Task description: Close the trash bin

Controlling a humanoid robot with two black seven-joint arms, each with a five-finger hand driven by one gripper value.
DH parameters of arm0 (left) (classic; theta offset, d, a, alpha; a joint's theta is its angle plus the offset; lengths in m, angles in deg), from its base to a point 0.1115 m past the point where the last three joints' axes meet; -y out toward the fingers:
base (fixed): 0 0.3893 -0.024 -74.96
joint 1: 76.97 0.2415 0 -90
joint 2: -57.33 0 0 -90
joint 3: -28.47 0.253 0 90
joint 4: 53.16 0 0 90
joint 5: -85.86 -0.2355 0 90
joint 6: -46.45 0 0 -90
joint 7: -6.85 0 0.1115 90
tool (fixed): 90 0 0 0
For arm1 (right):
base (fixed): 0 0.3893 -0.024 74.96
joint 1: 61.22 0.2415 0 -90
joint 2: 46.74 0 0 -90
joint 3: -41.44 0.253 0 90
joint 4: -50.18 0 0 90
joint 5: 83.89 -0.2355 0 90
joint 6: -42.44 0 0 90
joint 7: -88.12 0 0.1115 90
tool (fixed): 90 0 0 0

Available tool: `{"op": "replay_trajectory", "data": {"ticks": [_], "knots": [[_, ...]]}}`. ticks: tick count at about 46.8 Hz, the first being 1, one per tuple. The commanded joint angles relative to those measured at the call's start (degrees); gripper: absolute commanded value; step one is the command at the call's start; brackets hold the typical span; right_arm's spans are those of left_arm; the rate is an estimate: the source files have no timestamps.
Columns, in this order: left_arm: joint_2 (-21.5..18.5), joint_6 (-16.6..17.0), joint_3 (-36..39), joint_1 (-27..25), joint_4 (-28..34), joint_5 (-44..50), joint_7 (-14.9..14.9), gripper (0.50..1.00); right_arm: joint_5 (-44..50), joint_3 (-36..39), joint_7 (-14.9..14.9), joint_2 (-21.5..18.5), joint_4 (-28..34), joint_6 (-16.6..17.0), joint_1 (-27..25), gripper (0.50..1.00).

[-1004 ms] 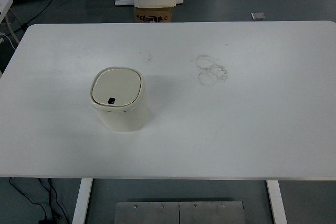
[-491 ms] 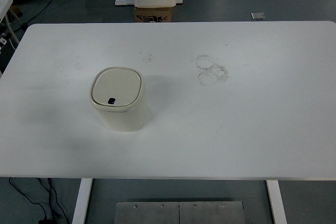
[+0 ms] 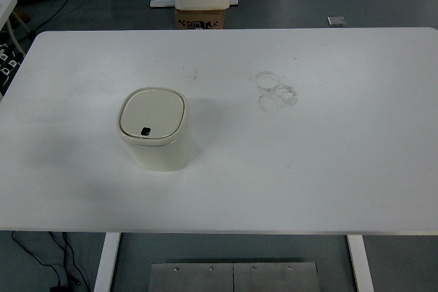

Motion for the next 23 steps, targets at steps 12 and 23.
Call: {"op": "replay_trajectory", "data": {"ticks": [12, 23], "knots": [[-0.1, 0.0, 0.0, 0.1, 0.0, -0.1, 0.0, 1.0, 0.2, -0.1, 0.0, 0.0, 0.0, 0.0, 0.0, 0.991], [-0.1, 0.0, 0.0, 0.1, 0.0, -0.1, 0.0, 1.0, 0.5, -0.2, 0.3, 0.0, 0.0, 0.0, 0.4, 0.991]]}}
